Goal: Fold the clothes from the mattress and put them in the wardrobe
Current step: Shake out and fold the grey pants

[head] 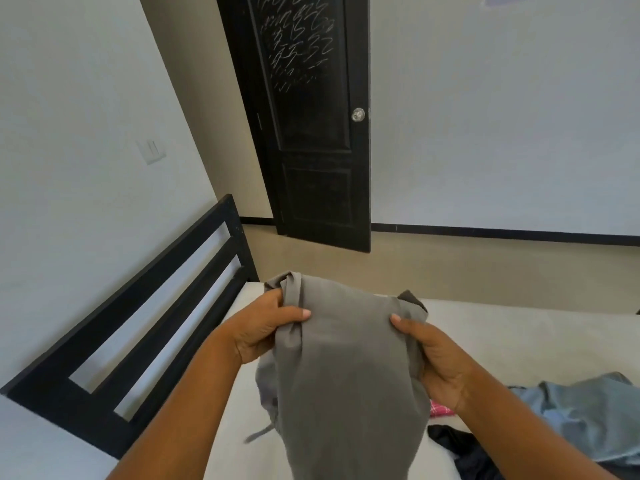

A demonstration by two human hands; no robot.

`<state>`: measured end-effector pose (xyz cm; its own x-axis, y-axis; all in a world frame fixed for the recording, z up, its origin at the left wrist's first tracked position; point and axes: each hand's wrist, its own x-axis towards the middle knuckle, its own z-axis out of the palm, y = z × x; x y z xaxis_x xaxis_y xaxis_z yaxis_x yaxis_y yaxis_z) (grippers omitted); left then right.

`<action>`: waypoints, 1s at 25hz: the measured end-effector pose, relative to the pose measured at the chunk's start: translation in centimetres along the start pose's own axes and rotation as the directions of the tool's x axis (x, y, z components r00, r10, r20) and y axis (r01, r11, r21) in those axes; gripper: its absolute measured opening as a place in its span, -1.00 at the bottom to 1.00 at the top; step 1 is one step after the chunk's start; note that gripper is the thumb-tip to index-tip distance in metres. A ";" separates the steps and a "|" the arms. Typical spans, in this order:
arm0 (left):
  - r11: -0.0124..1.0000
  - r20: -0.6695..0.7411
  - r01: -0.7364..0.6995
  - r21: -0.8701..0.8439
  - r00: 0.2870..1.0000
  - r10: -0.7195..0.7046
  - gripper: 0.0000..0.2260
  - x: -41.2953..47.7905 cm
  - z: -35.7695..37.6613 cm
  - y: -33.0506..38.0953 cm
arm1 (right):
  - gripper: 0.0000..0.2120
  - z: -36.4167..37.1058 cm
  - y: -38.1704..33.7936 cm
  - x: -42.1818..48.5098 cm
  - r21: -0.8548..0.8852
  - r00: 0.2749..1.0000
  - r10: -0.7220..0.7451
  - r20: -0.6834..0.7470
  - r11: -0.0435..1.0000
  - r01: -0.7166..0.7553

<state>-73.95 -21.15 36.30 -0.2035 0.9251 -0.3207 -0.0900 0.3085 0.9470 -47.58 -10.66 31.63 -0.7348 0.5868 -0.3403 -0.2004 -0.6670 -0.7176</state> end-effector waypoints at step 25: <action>0.970 -0.336 -0.100 0.222 0.926 0.173 -0.51 -4.2 -5.2 -2.4 | -0.72 8.3 -3.1 3.5 -0.192 0.963 0.004 -0.268 0.980 -0.058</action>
<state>-77.91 -26.95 35.32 -0.5318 0.8352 -0.1401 0.1499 0.2556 0.9551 -54.91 -10.37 37.74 -0.5350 0.6855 -0.4938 -0.0295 -0.5993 -0.8000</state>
